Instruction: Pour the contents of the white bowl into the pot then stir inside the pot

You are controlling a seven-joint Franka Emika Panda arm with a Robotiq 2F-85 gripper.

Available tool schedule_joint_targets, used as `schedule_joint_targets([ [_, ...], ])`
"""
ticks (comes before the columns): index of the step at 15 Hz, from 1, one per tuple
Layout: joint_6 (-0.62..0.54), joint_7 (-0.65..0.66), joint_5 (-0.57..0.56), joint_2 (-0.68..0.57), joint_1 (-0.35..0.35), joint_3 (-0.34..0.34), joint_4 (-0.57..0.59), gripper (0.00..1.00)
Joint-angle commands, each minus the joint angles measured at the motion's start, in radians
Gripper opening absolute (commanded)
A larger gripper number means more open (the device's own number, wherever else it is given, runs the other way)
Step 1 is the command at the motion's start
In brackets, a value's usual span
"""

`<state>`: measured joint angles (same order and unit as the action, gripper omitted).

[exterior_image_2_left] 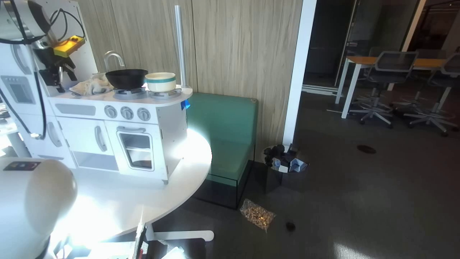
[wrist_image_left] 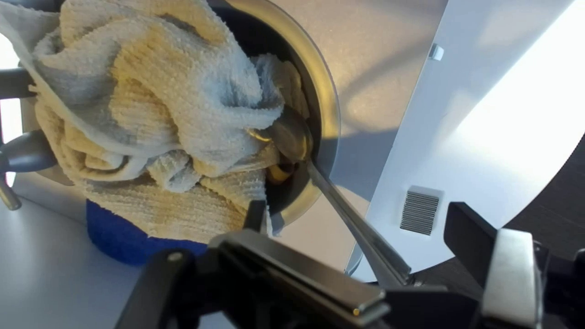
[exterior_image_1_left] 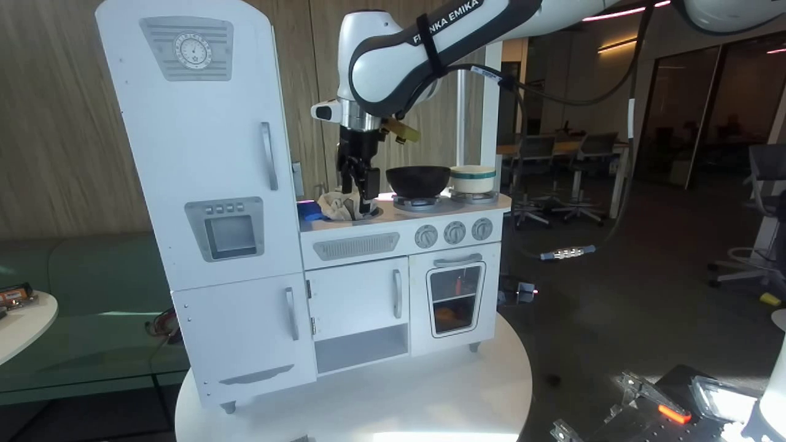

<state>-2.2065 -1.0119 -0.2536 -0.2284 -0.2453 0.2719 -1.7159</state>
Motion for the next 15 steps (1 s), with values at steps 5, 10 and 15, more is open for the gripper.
schedule_joint_targets([
  [5, -0.034, 0.074, 0.003, -0.014, -0.018, 0.001, 0.014, 0.55],
  [10, -0.047, 0.115, -0.003, -0.008, -0.019, -0.002, 0.010, 0.16],
  [15, -0.070, 0.156, -0.016, -0.005, -0.019, -0.005, 0.012, 0.00],
])
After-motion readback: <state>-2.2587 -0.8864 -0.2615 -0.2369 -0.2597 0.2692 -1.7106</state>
